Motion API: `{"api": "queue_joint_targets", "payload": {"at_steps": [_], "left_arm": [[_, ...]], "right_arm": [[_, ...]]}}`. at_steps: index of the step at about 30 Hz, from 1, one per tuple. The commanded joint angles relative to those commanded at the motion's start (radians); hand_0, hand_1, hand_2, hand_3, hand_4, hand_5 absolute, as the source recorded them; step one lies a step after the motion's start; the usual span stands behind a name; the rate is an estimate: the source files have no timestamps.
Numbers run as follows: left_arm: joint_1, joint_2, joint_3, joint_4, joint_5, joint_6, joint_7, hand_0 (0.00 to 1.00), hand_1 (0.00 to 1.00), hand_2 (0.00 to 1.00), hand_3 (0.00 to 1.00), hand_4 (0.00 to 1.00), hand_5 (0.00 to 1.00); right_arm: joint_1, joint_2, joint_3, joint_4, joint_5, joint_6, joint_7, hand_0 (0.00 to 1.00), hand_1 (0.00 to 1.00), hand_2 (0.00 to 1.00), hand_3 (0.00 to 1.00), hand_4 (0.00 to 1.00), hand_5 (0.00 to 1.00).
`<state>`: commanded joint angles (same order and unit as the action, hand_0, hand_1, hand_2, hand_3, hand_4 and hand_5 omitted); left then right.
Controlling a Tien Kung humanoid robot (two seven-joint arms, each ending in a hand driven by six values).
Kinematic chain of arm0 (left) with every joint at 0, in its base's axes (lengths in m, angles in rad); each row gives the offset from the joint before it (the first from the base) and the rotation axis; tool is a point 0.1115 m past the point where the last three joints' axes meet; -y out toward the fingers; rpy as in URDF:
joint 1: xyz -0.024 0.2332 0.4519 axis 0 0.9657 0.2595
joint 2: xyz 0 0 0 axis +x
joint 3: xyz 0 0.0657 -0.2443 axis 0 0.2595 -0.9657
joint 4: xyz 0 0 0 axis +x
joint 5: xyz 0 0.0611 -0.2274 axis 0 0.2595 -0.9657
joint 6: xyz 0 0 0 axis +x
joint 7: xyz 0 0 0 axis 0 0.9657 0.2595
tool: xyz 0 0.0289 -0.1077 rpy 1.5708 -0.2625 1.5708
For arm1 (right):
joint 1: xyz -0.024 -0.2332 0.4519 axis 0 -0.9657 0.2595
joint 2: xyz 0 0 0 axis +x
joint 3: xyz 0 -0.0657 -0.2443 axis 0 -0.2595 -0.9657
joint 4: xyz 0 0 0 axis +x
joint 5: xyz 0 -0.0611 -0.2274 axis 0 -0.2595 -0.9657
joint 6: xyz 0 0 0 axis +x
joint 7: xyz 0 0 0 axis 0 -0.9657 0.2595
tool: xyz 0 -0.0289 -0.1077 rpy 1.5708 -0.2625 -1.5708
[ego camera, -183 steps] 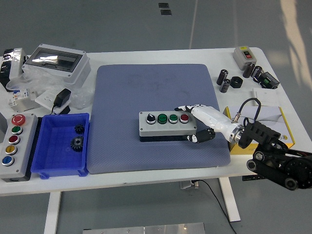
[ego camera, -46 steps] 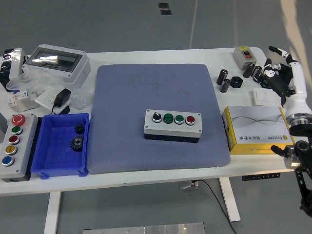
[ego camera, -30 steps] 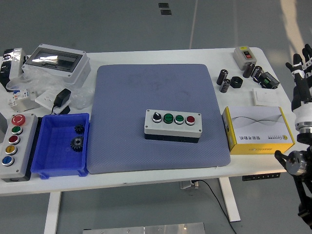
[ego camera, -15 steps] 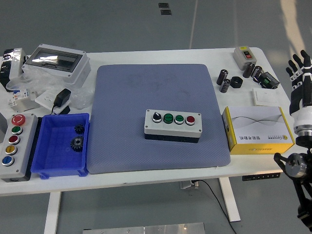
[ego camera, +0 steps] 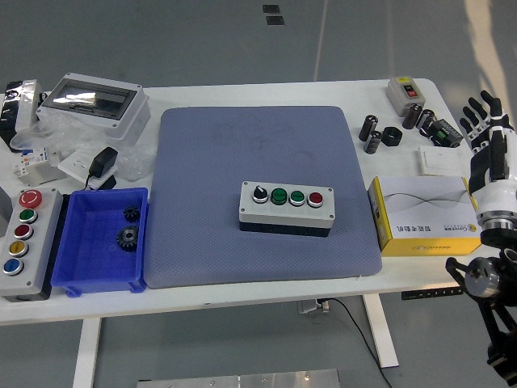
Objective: Pick up the button,place it on the desk,press the button,press the button
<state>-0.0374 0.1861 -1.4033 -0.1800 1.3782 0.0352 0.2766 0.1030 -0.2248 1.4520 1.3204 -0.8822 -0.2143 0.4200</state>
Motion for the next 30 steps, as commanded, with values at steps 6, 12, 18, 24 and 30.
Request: {"api": "queue_joint_targets", "payload": {"at_steps": [6, 12, 18, 24, 30], "left_arm": [[0.005, 0.003, 0.007, 0.0, -0.016, 0.003, -0.003, 0.627, 0.514, 0.526, 0.592, 0.611, 0.216], [0.013, -0.012, 0.007, 0.0, -0.027, 0.006, -0.002, 0.627, 0.516, 0.527, 0.592, 0.613, 0.218], [0.016, -0.028, 0.011, 0.0, -0.035, 0.006, 0.0, 0.627, 0.516, 0.528, 0.594, 0.613, 0.218], [0.013, -0.027, 0.01, 0.0, -0.04, 0.009, -0.001, 0.627, 0.514, 0.53, 0.595, 0.614, 0.219], [0.009, -0.029, 0.01, 0.0, -0.042, 0.01, -0.003, 0.627, 0.515, 0.53, 0.596, 0.615, 0.22]], "right_arm": [[0.002, 0.003, 0.011, 0.005, -0.009, 0.001, -0.003, 0.865, 0.831, 0.791, 0.844, 0.856, 0.806], [-0.014, -0.003, 0.024, 0.01, -0.015, 0.002, -0.007, 0.86, 0.824, 0.799, 0.86, 0.857, 0.804], [-0.029, -0.005, 0.037, 0.008, -0.015, 0.003, -0.01, 0.847, 0.822, 0.803, 0.855, 0.854, 0.795], [-0.027, -0.003, 0.05, 0.009, -0.02, 0.004, -0.011, 0.847, 0.822, 0.801, 0.851, 0.853, 0.792], [-0.031, 0.002, 0.075, 0.015, -0.025, 0.007, -0.012, 0.846, 0.82, 0.8, 0.847, 0.848, 0.785]]}}
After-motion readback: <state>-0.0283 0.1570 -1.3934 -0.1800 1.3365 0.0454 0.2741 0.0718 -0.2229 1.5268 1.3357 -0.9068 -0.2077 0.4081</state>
